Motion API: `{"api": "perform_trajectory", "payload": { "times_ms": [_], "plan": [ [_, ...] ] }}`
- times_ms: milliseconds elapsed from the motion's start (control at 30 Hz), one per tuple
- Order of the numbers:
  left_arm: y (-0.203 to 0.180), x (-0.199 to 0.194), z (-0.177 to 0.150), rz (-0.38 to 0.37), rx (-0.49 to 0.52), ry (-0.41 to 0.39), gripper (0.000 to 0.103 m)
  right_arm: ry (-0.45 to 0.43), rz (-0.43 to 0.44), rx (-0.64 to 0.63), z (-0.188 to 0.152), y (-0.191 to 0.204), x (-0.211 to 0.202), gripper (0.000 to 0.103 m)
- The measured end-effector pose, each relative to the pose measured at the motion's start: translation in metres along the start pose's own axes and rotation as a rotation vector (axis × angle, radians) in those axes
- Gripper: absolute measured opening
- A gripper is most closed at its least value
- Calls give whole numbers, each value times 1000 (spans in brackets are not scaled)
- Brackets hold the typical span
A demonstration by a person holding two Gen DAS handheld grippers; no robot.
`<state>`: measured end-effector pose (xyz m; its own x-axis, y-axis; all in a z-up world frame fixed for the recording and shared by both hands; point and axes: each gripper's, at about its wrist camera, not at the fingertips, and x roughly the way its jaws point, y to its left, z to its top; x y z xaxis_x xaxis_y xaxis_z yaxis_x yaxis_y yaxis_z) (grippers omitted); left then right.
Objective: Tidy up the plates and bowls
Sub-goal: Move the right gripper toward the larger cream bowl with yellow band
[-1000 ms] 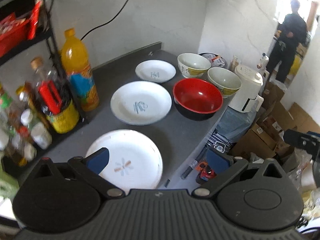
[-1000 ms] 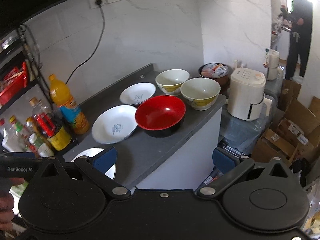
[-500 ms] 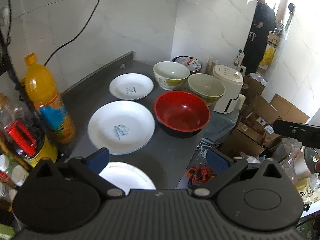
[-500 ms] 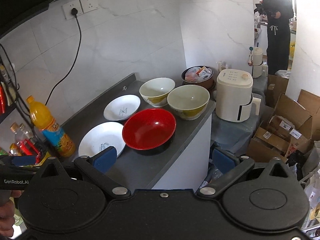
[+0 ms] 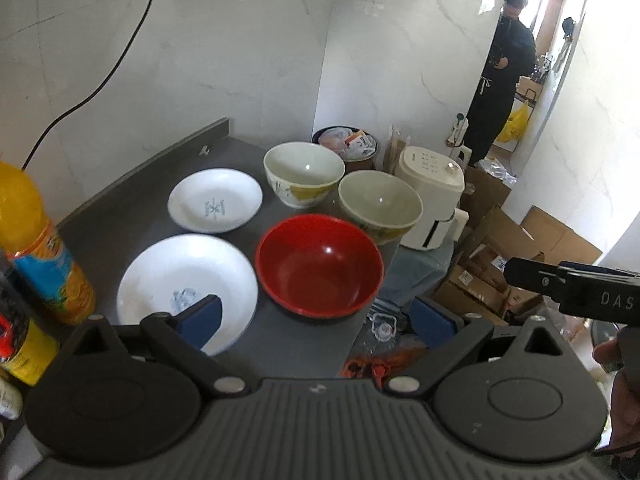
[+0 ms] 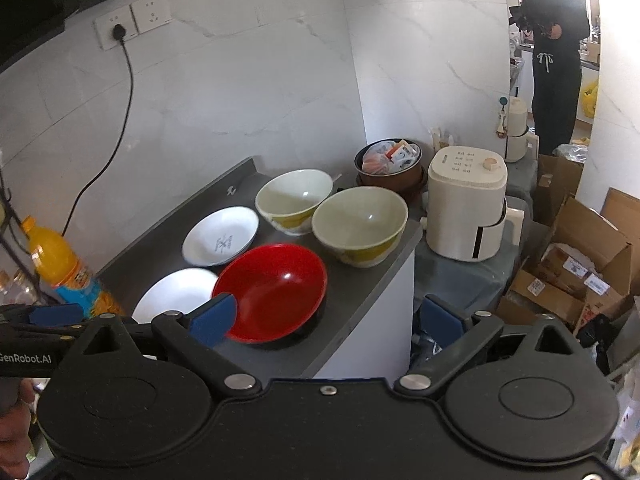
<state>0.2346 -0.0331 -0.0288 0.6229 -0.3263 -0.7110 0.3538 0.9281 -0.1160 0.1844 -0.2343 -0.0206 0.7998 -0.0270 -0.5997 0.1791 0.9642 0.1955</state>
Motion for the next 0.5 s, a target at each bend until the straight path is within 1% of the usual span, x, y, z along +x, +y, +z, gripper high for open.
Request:
{"api": "perform_trajectory", "payload": {
  "times_ms": [100,200,333,367,500],
  "plan": [
    [-12,21,15,17,-11,-1,97,11,17,12,15,-17,16,94],
    [-22,45,31,15,-40,12,93,10,40,3,31,-31,31,94],
    [-38,73,50,27,-38,15,87,23,53,-10,50,-47,55,92],
    [-41,80,56,30,-42,16,85,27,59,-11,54,-51,60,90],
    [-51,104,74,35,-62,22,80,45,72,-13,69,-68,83,88]
  ]
}}
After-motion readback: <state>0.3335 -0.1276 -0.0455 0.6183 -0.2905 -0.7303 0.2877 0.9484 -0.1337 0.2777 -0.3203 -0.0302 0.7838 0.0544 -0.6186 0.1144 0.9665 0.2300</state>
